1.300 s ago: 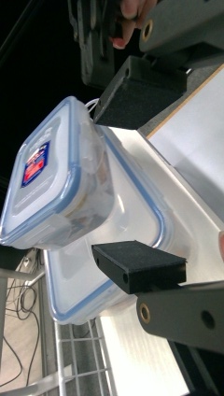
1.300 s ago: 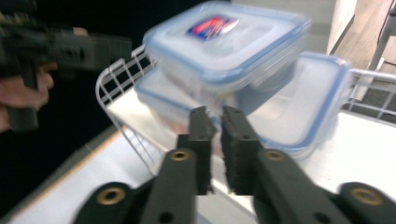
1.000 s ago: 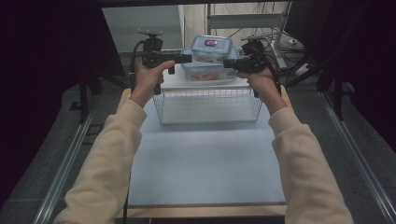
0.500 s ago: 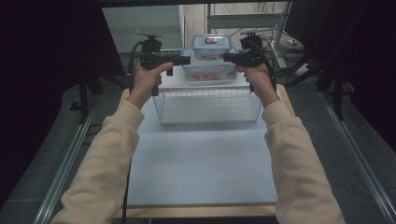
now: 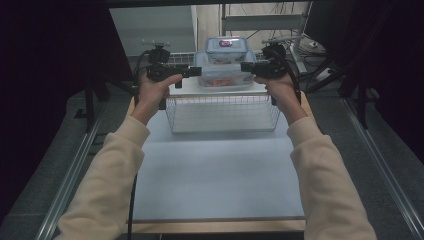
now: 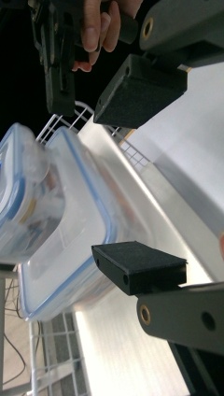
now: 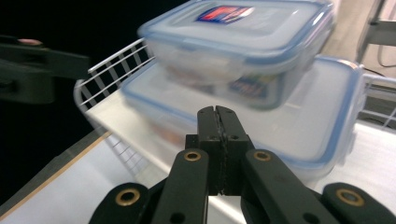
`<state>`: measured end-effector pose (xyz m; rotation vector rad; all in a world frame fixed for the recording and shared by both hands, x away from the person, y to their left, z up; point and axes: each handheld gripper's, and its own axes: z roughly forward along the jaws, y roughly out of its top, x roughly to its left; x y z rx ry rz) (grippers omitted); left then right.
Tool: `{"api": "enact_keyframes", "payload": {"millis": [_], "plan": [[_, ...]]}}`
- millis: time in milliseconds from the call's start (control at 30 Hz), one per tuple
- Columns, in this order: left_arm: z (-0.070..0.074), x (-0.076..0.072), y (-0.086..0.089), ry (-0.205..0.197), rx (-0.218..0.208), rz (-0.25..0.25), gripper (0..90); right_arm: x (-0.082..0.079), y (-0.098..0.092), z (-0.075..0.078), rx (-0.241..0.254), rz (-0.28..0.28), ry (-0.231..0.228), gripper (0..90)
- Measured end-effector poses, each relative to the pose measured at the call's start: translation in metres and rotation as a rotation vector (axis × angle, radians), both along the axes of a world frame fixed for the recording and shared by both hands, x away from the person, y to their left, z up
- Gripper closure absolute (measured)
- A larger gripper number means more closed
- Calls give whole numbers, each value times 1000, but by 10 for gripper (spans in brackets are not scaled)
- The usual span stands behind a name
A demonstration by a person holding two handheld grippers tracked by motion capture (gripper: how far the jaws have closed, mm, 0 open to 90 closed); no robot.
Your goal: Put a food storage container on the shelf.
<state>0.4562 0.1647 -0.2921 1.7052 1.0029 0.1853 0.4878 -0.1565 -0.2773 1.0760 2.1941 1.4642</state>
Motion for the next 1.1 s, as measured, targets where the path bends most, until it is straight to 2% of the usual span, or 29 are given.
{"api": "enact_keyframes", "payload": {"millis": [267, 400, 567, 667, 833, 933, 1100], "plan": [[-14, -30, -7, -10, 5, -33, 309, -39, -24, -17, 40, 81, 16, 881], [-28, -48, -7, -16, 14, -64, 305, -62, -38, -35, 59, 127, 33, 843], [-55, -73, -4, -27, 25, -92, 305, -85, -53, -61, 72, 175, 46, 693], [-72, -88, -2, -16, 18, -103, 304, -96, -58, -77, 67, 190, 65, 599], [-104, -109, 4, 5, 17, -118, 301, -115, -68, -112, 38, 195, 87, 535], [-123, -120, 5, 19, 37, -124, 301, -122, -73, -131, 29, 195, 104, 507], [-136, -126, 3, 33, 49, -135, 300, -129, -78, -152, 11, 187, 129, 466]]}}
